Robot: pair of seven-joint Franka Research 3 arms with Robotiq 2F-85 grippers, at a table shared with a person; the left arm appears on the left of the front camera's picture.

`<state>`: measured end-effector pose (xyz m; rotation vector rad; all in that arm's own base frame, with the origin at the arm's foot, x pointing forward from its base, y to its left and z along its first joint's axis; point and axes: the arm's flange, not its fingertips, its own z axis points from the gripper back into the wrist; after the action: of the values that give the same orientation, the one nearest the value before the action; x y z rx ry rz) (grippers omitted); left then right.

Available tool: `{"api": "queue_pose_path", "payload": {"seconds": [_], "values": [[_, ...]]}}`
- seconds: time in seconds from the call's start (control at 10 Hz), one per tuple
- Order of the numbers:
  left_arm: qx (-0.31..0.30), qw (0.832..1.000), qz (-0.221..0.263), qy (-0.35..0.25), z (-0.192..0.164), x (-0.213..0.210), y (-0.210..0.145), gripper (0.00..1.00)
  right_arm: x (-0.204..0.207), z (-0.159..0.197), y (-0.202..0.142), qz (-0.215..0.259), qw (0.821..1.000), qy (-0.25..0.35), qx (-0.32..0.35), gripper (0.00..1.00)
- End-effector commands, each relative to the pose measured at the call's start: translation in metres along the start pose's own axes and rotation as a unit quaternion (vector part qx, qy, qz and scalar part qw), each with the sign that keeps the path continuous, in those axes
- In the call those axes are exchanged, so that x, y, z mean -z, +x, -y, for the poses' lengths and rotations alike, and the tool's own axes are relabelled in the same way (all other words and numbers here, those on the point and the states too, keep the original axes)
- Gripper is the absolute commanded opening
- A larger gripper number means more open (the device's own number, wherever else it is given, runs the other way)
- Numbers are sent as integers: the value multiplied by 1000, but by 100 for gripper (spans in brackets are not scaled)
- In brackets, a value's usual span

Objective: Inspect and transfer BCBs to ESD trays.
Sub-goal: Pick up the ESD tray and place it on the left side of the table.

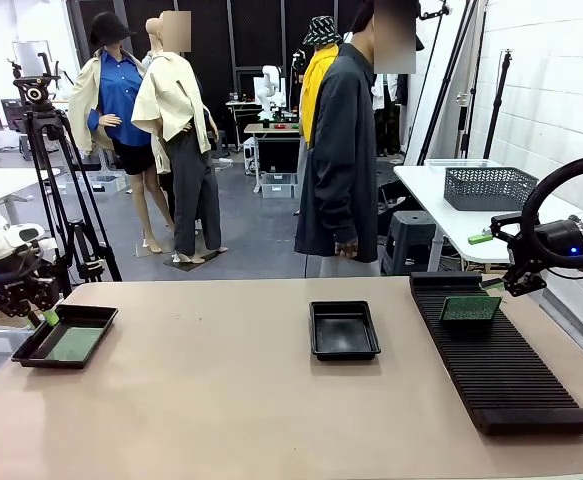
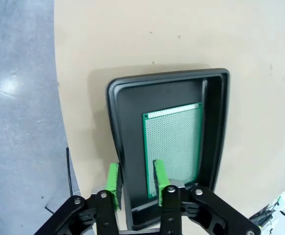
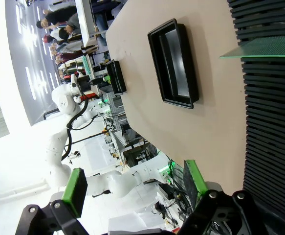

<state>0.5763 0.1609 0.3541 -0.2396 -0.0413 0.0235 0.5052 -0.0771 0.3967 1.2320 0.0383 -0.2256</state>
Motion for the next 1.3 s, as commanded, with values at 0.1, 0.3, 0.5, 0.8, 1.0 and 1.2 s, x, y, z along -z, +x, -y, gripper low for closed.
{"api": "queue_pose_path", "payload": {"seconds": [0.1,0.3,0.5,0.8,1.0,1.2], "values": [[5,999,25,-30,7,-29,-20,100,2,0,-3,1,1000,-10,-2,100],[2,998,41,-57,15,-41,-23,100,2,0,-3,1,1000,-10,-2,100],[-7,999,31,-29,15,-42,-15,100,2,0,-3,1,1000,-10,-2,100],[-7,999,31,-29,15,-42,-15,100,2,0,-3,1,1000,-10,-2,100],[-7,999,31,-29,15,-42,-15,100,2,0,-3,1,1000,-10,-2,100],[-7,999,31,-29,15,-42,-15,100,2,0,-3,1,1000,-10,-2,100]]}}
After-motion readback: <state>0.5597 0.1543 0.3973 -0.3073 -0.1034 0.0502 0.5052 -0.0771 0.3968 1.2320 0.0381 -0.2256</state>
